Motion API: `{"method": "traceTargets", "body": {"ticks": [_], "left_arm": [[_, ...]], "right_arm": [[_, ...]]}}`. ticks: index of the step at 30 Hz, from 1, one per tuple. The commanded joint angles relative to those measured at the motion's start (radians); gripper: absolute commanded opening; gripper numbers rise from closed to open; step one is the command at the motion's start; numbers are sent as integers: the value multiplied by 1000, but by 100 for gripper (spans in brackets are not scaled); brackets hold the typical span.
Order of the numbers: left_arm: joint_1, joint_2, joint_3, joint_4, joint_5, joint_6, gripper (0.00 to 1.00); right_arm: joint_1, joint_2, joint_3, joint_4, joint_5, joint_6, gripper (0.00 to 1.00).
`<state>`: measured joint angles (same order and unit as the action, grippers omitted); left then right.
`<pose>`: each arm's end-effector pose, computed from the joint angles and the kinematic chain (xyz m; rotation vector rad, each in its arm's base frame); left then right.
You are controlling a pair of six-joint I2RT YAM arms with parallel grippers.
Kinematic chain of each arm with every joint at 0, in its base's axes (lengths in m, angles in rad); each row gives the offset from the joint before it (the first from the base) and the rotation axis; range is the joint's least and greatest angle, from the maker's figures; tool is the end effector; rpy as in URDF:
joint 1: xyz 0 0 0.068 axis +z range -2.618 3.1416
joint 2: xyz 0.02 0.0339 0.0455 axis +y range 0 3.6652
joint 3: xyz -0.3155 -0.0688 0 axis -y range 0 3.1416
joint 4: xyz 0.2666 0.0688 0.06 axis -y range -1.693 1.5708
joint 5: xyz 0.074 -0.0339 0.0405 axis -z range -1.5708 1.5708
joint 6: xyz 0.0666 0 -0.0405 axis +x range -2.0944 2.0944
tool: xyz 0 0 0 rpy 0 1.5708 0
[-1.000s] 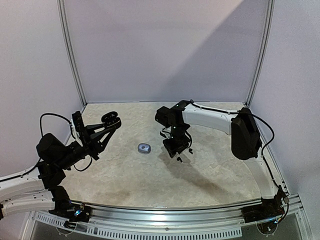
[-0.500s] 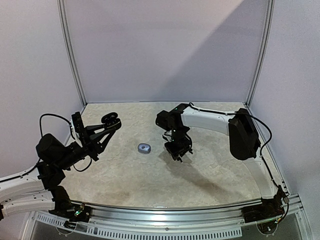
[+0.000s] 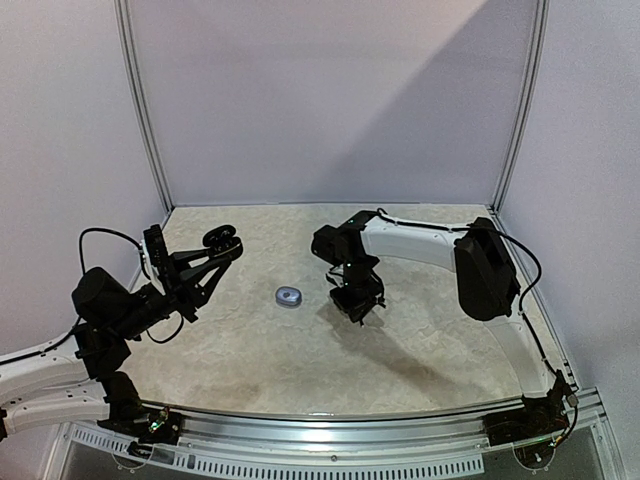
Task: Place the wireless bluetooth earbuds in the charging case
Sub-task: Pick up the right earbud from the center of the board, then insert the right earbud into the right side groove of the charging case.
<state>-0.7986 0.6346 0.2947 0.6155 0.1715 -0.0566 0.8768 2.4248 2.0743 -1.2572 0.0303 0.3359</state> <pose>0.1116 -0.1309 0.3062 0.6268 1.1919 -0.8382 0.3365 0.4013 0.1451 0.8365 -3.0138 0.0718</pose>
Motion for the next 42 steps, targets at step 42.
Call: {"method": "traceTargets", "body": {"ticks": [42], "left_arm": [[-31, 31, -3, 52, 55, 115, 0]], "right_arm": [[237, -656, -607, 1629, -561, -723, 0]]}}
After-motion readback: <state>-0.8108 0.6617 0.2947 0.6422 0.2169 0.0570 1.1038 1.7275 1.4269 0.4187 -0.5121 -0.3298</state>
